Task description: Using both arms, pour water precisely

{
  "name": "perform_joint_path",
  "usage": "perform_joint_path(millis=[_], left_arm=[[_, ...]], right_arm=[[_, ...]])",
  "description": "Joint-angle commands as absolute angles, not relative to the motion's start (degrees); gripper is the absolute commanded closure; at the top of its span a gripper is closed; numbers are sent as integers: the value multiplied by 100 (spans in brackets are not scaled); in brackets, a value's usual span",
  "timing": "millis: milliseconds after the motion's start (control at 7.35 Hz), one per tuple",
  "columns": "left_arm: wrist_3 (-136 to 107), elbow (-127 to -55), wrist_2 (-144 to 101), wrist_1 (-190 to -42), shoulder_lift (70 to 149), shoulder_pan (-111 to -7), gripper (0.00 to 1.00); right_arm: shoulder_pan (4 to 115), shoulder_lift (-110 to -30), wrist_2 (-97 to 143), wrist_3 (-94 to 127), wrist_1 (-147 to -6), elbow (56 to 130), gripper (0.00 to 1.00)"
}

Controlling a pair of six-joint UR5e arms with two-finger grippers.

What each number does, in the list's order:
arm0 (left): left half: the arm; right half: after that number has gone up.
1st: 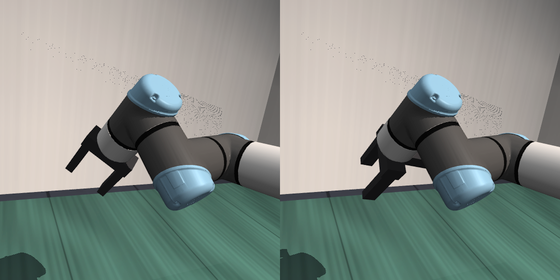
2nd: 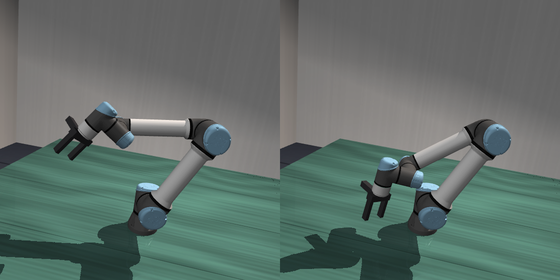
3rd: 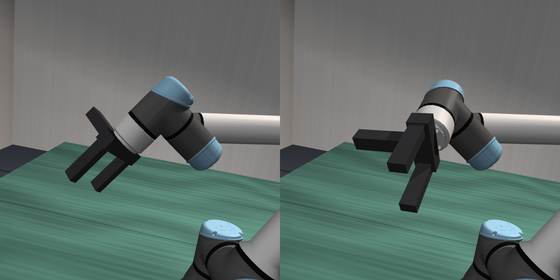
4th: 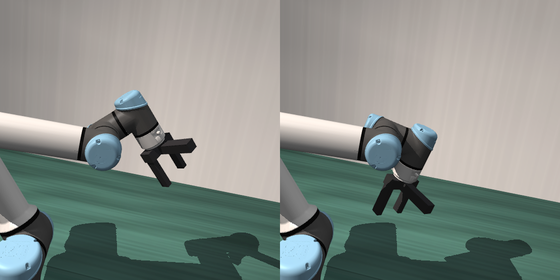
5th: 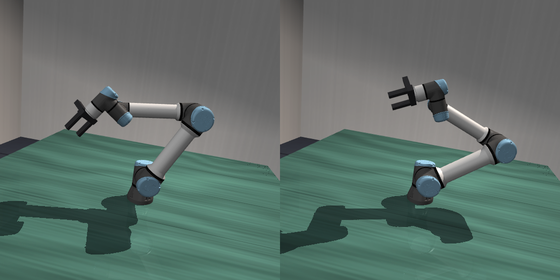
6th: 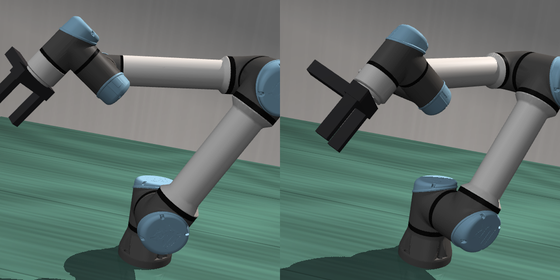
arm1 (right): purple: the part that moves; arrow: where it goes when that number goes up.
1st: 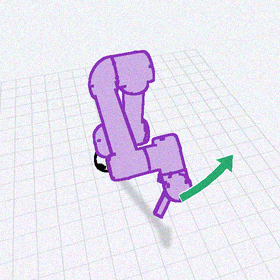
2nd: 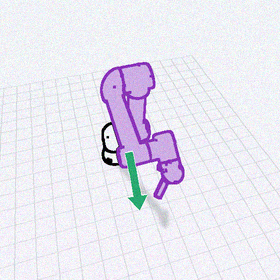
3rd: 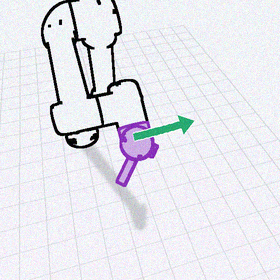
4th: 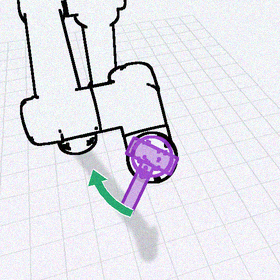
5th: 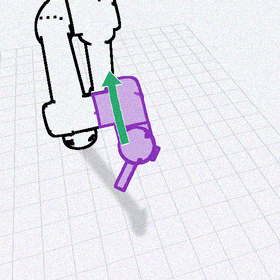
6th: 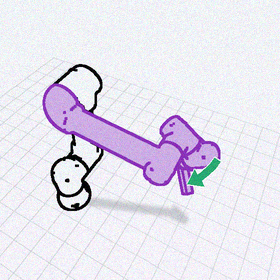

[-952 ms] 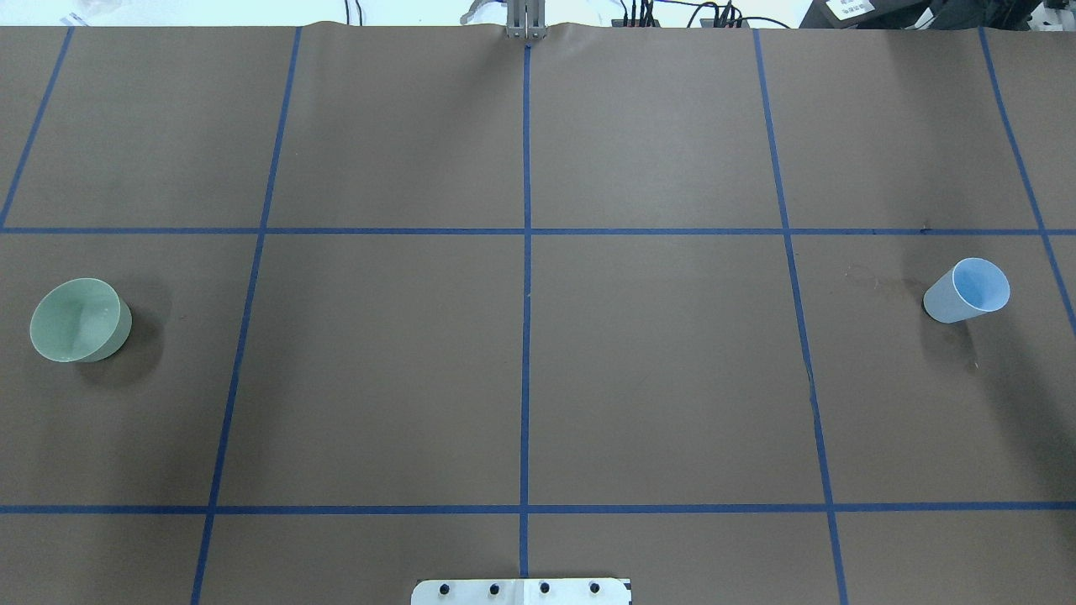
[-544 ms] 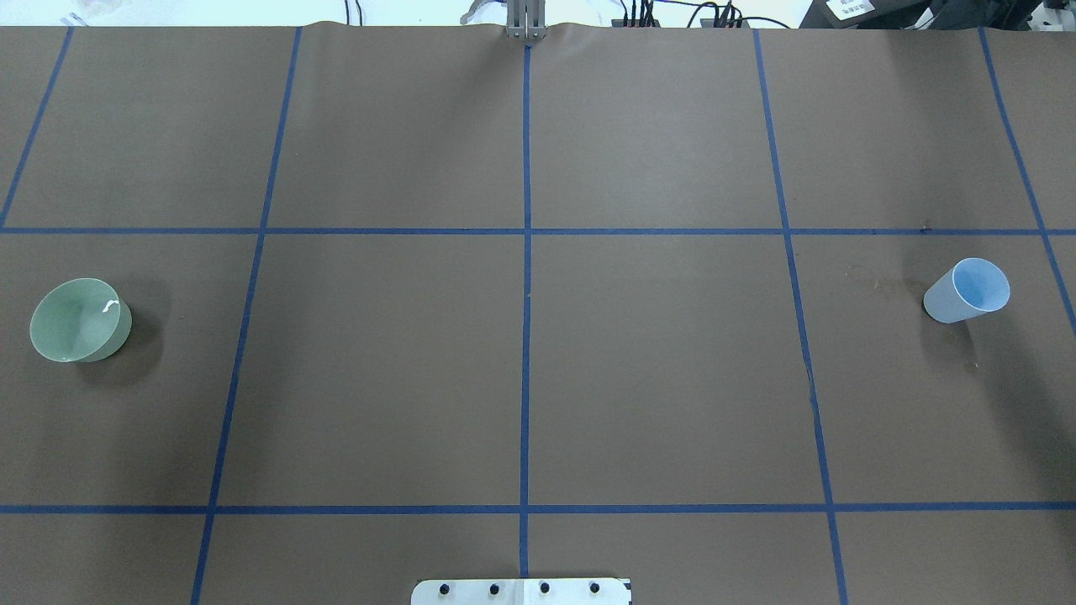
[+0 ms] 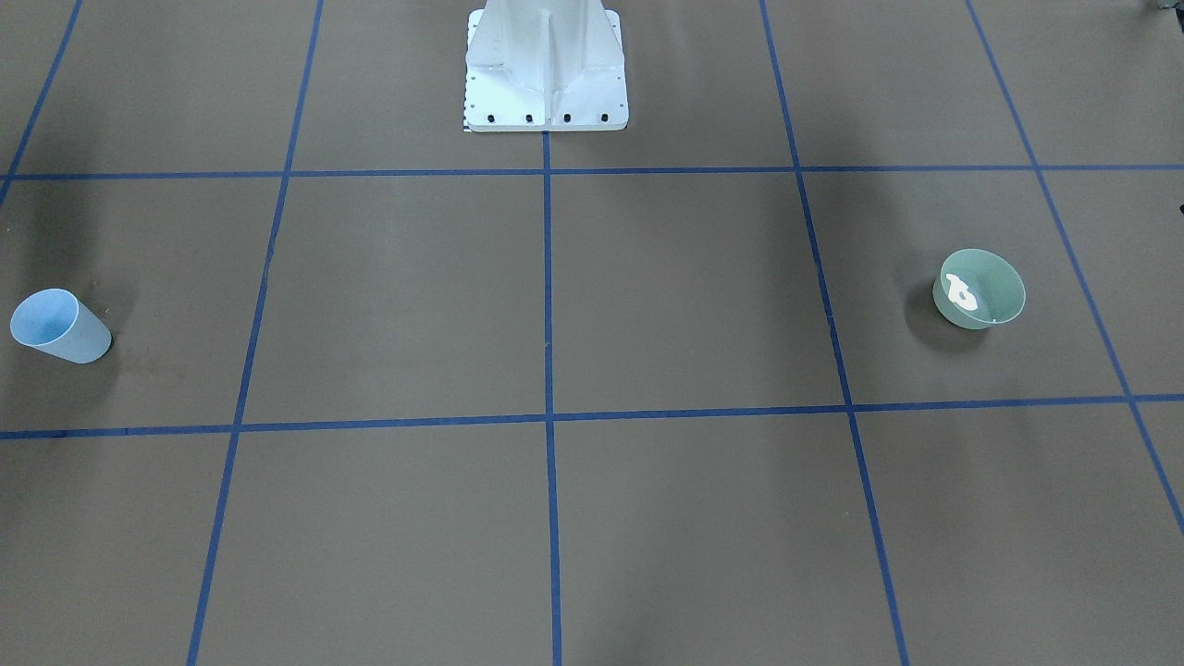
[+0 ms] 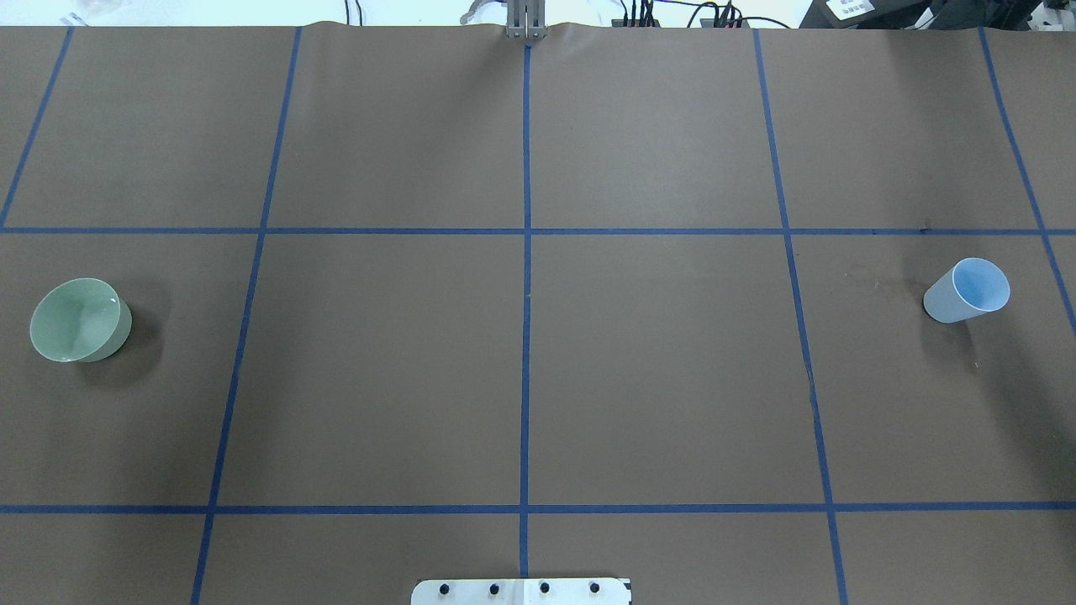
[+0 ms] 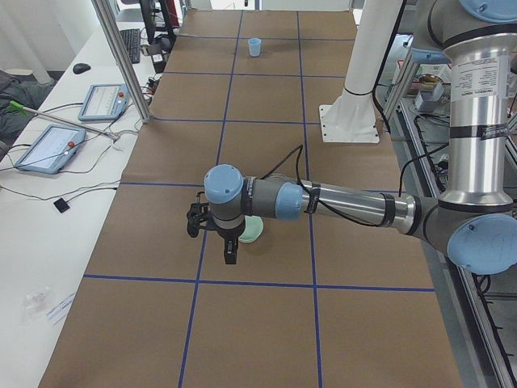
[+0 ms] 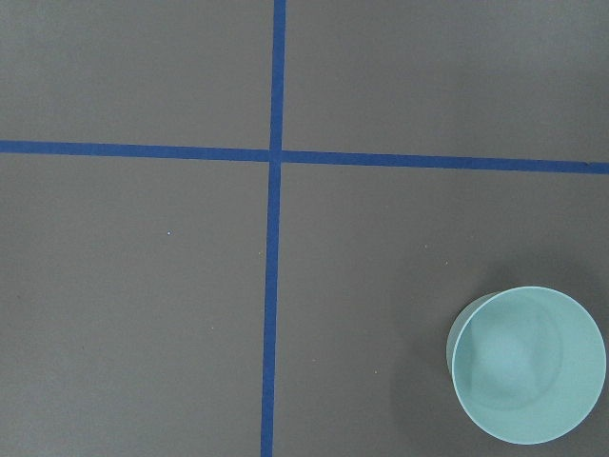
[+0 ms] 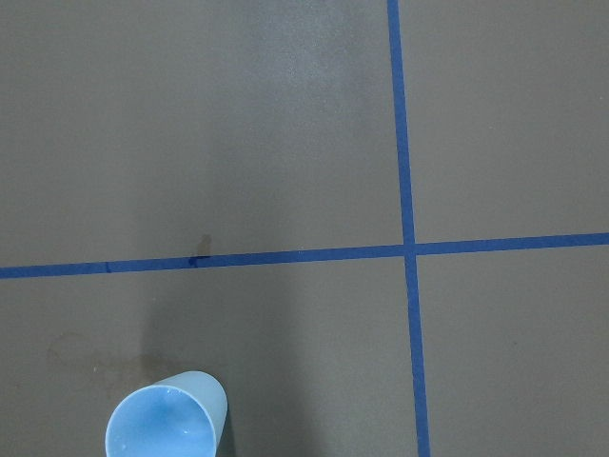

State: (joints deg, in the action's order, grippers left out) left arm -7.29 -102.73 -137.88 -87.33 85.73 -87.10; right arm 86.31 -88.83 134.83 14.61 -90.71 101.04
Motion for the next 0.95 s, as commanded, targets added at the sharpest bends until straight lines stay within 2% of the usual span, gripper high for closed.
perform_joint_path(millis=[0, 816], left_arm=[[-695, -10213, -13790, -8736, 8552, -8719, 0], [-721, -10222, -13878, -8727, 8209, -9026, 0]], right_arm=[[8622, -8877, 13482, 1468, -9062, 10099, 0], [8622, -8973, 13474, 1406, -9053, 10063, 0]])
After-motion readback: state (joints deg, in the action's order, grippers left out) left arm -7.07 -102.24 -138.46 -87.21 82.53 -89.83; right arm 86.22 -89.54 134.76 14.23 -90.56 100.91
